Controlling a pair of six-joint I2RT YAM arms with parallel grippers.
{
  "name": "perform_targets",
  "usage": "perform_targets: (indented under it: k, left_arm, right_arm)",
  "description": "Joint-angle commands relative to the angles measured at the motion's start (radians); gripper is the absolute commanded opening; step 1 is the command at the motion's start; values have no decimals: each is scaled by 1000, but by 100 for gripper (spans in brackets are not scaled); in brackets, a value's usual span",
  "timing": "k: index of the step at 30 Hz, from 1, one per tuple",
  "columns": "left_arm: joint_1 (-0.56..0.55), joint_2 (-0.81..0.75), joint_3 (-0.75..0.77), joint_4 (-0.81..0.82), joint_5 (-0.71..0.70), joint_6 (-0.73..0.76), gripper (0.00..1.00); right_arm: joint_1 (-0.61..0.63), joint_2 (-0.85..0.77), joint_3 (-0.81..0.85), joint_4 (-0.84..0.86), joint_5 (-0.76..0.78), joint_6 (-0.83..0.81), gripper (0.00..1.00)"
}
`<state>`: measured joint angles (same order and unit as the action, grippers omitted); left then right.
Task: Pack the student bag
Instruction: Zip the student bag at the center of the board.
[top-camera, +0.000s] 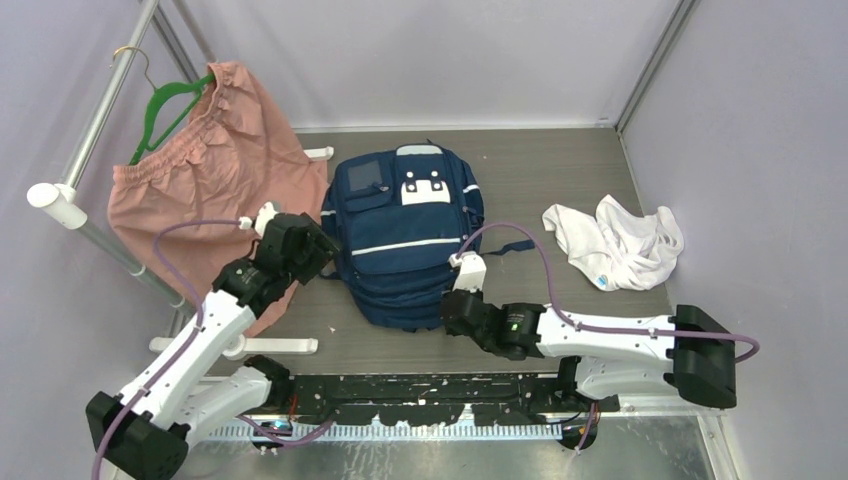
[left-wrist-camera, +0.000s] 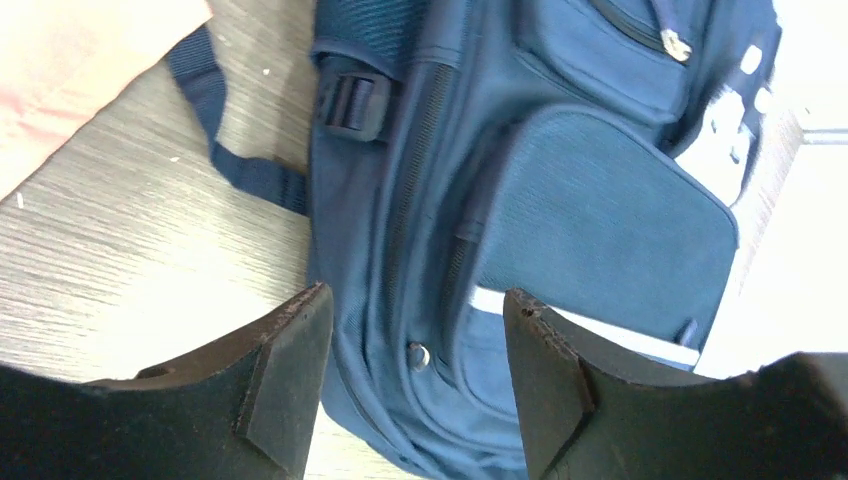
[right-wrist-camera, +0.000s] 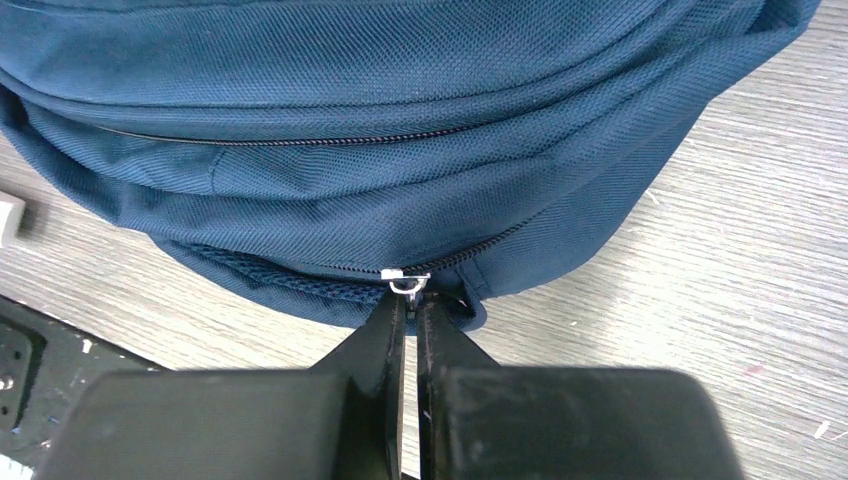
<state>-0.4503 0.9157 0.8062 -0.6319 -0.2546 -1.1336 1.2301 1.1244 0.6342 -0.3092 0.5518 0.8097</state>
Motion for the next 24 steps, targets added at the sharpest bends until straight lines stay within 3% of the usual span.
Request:
perform_targets:
  k: [1, 6, 13, 24]
  left_arm:
    - [-142, -60, 83, -108, -129, 60, 64]
    - [-439, -80, 92, -170, -278, -83, 57]
    - [-709, 38, -35, -50, -350, -467, 56]
    - [-740, 157, -50, 14, -419, -628, 57]
  right_arm:
    - [-5, 40, 42, 47, 9, -27, 1]
    - [-6, 84, 56, 88, -11, -28, 1]
    - [-6, 89, 55, 97, -14, -24, 1]
    - [-5, 20, 19, 69, 1, -7, 1]
